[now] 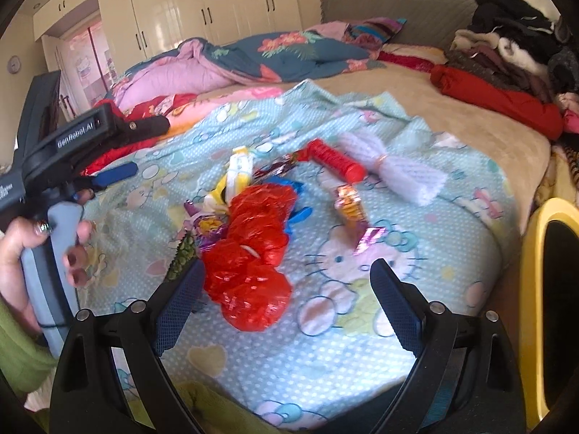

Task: Collect trash
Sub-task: 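Move both tools back to the sheet and grasp the red plastic bag with the right tool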

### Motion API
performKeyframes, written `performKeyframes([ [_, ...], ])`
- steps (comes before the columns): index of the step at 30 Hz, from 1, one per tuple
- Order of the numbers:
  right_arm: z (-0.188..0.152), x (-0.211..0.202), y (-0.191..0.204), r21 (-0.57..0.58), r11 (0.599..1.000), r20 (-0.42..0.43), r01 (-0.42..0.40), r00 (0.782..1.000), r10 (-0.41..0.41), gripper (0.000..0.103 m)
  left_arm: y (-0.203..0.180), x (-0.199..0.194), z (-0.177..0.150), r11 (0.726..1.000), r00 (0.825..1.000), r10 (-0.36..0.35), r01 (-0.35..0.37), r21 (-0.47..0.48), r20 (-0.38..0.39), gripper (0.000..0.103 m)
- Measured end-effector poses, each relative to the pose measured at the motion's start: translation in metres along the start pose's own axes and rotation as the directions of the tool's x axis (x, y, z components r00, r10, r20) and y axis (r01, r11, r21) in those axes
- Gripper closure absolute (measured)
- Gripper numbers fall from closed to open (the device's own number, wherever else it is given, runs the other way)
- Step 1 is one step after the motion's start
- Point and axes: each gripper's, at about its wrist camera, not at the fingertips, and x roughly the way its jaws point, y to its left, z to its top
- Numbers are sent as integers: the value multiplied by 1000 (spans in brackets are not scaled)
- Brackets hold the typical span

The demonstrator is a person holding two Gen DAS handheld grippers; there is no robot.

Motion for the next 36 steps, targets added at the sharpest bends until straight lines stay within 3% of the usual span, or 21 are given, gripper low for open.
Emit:
performKeyframes([
  [5,-1,29,7,-13,1000,-87,-14,996,13,13,15,14,-13,998,997,-6,1,-59,-78,12],
  [7,-4,37,9,-9,1000,-111,-24,994,23,14,18,19,-19,997,994,-18,10,-75,-108,17],
  [17,-11,55,5,31,997,-175,-67,982,72,37,19,50,-44,976,960,-137,89,-198,-244,39],
  [20,-11,56,2,51,996,-173,-76,981,83,47,16,55,-49,967,949,-171,110,-229,-264,45],
  [23,-11,55,-1,66,993,-166,-93,981,103,61,15,60,-51,959,941,-199,129,-253,-275,55],
  [27,-11,50,-4,75,991,-150,-107,982,118,71,9,63,-52,957,936,-213,142,-253,-282,73],
  [36,-7,24,-4,27,995,-45,-99,994,100,76,-10,45,-37,962,945,-231,187,-200,-230,83],
])
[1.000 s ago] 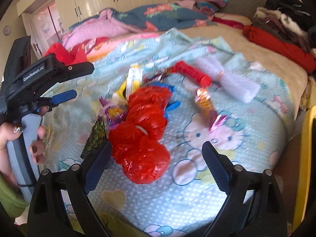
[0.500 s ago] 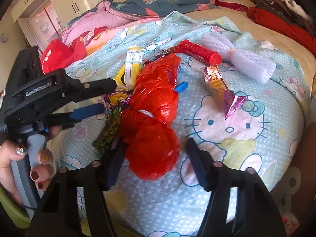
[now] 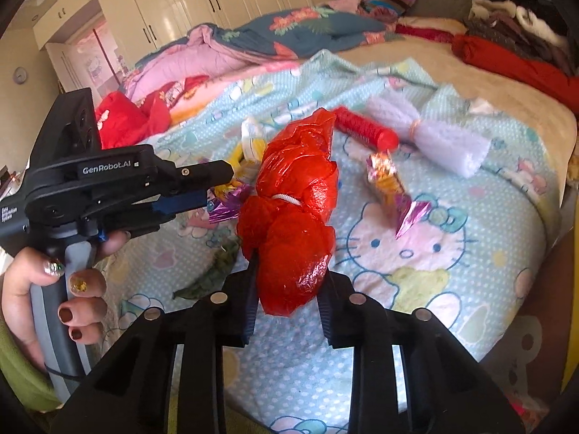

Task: Collect trash
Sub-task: 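Move both tools back to the sheet and grasp the red plastic bag with the right tool, then grasp the purple candy wrapper with the left tool while the right tool holds the red bag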

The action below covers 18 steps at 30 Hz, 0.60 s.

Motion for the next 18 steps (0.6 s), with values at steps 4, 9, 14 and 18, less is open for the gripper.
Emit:
performKeyframes([
  [4,3,-10,-4,-10,1000,36,14,999,-14,77,-14,-8,5,999,1000,-4,3,43,26,97],
  [9,7,-19,-14,7,1000,68,28,997,-28,78,-28,-14,5,996,999,-7,3,93,41,100],
  [14,9,-27,-25,27,999,92,43,995,-45,78,-26,-8,0,996,999,41,-41,83,-3,86],
  [18,13,-39,-32,37,998,124,56,991,-60,78,-27,3,-8,993,995,81,-76,92,-49,72],
])
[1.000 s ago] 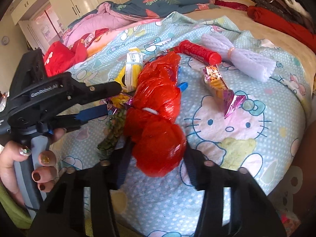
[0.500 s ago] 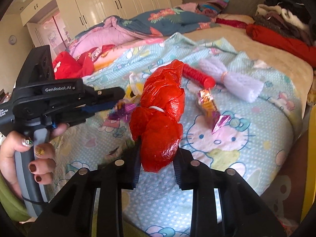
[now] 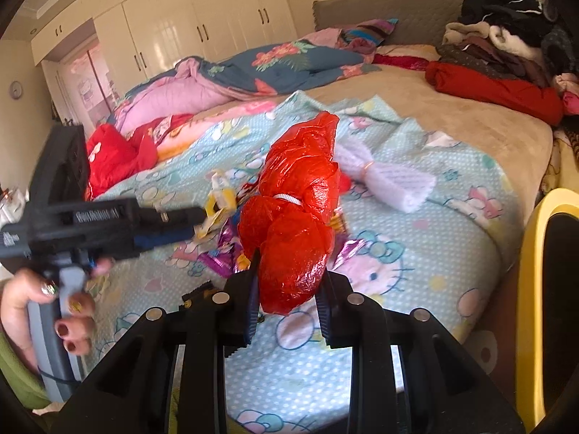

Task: Collect trash
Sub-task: 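Grasp the purple candy wrapper with the left tool while the right tool holds the red bag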

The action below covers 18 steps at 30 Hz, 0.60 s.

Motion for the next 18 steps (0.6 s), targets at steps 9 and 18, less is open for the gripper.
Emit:
performKeyframes([
  [9,6,-20,-19,44,999,52,16,998,-18,78,-14,22,-17,989,992,118,-113,96,-47,67],
  [18,7,-34,-32,76,997,81,23,996,-29,78,-32,20,-23,975,988,151,-144,172,-28,95],
])
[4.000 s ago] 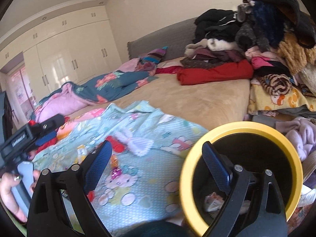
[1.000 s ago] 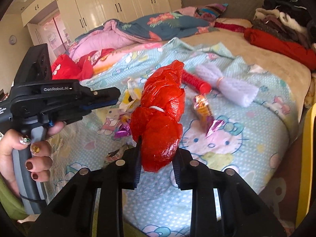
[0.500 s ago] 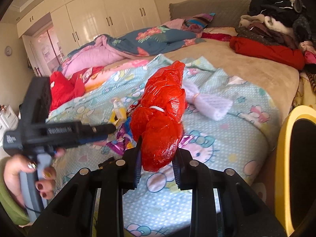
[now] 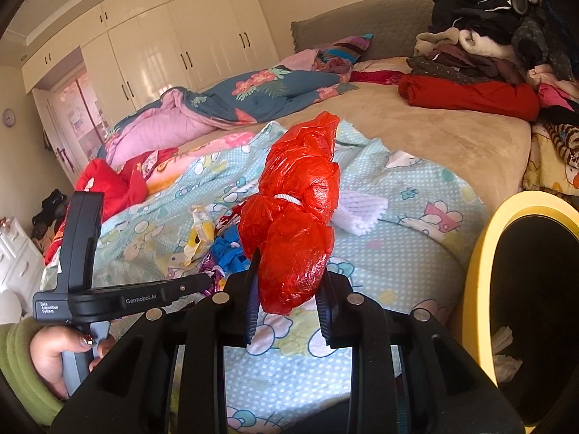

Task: Collect trash
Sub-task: 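Grasp the purple candy wrapper with the left tool while the right tool holds the red bag, then carry the purple wrapper and red bag over the bin with both tools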

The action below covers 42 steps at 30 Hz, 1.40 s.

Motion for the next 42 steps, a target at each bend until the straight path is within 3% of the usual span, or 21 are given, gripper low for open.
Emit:
performKeyframes([
  [7,6,-13,-9,15,1000,34,9,999,-10,78,-30,-29,11,996,993,-60,52,75,101,96],
  [17,12,-33,-29,50,998,74,31,997,-35,78,-77,-50,17,983,976,-135,111,146,168,96],
  [42,16,-90,-88,153,980,133,126,980,-146,78,-153,-55,7,942,953,-247,195,272,172,97],
])
